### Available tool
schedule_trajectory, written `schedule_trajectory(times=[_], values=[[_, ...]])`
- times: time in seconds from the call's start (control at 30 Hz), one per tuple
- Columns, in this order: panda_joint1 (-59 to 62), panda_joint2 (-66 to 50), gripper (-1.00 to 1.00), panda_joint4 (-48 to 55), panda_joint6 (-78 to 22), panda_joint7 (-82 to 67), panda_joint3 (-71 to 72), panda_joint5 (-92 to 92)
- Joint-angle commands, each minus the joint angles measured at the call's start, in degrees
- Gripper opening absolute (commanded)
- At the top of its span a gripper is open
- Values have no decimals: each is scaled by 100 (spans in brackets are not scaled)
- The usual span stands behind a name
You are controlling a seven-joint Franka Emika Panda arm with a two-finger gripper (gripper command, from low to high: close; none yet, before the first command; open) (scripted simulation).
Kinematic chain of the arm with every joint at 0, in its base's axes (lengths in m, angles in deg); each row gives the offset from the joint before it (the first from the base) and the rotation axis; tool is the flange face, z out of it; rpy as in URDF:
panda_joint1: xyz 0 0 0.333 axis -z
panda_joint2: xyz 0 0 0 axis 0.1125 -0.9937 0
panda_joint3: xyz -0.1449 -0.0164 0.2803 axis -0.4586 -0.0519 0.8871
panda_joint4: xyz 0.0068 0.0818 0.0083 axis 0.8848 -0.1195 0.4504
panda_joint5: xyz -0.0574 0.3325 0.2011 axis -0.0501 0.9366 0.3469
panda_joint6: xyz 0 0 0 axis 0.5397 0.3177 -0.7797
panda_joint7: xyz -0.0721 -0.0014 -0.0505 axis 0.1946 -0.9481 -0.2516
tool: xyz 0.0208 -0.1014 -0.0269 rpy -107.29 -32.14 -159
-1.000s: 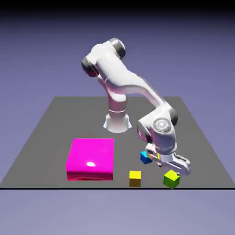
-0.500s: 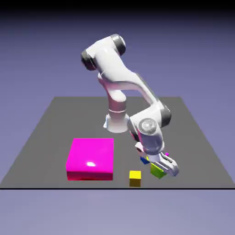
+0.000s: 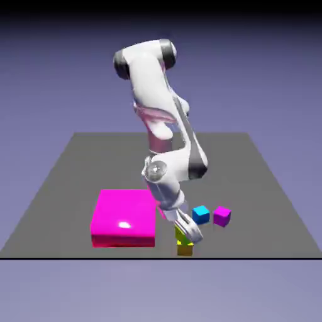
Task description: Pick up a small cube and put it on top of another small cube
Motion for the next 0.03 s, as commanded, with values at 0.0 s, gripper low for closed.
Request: schedule_trajectory(times=[0.0], values=[[93,206,100,44,-249,-23,53,57]])
